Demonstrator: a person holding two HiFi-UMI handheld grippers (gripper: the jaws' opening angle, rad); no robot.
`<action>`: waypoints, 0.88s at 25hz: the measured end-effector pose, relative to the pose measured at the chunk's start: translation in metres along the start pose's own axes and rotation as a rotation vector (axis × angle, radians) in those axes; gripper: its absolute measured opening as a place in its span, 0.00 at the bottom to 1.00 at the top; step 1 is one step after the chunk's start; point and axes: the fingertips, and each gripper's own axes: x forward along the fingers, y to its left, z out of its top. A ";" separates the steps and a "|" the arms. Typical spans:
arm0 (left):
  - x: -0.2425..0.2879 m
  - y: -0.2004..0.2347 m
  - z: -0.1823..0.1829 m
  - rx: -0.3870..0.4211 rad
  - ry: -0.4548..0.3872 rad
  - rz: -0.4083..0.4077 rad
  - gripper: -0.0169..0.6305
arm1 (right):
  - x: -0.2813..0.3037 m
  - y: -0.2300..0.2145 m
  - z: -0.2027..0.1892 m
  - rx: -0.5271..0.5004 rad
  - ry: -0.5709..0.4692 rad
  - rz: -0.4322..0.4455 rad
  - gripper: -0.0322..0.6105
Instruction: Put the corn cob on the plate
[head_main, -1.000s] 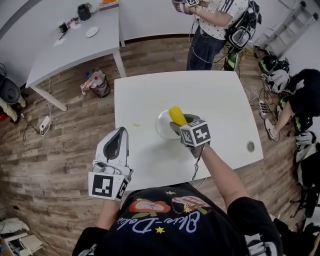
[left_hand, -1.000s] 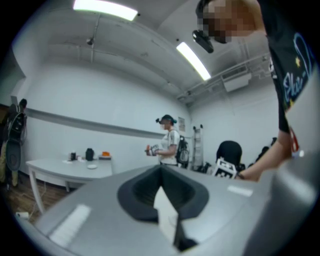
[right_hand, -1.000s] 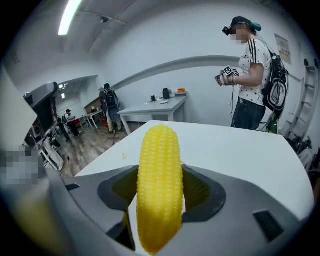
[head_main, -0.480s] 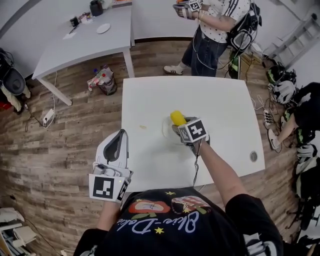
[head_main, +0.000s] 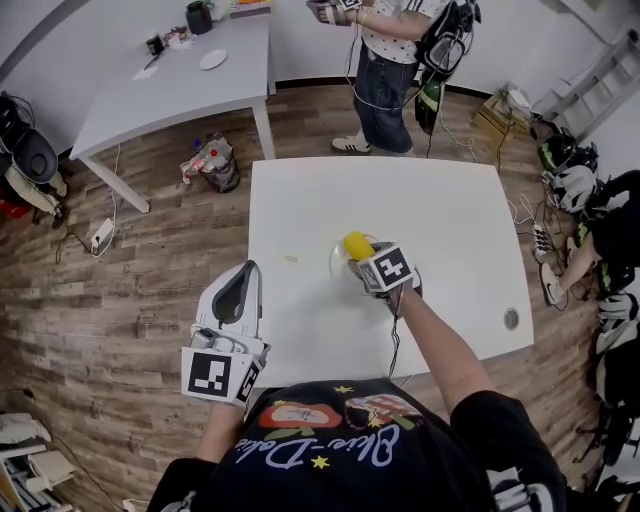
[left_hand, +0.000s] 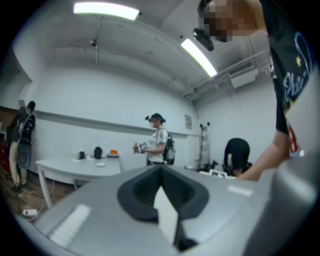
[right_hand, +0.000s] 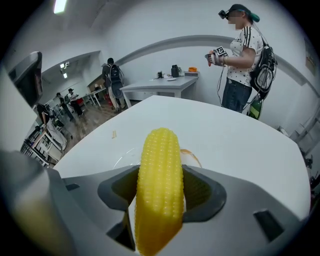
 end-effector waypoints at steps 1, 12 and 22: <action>-0.001 -0.001 -0.001 0.002 0.001 -0.001 0.01 | 0.000 0.000 -0.002 0.001 -0.004 -0.004 0.43; -0.005 0.001 0.000 0.012 0.013 -0.021 0.01 | -0.025 0.008 0.022 -0.068 -0.126 -0.005 0.43; 0.017 -0.027 -0.001 0.000 -0.001 -0.146 0.01 | -0.175 0.003 0.044 0.219 -0.705 -0.176 0.13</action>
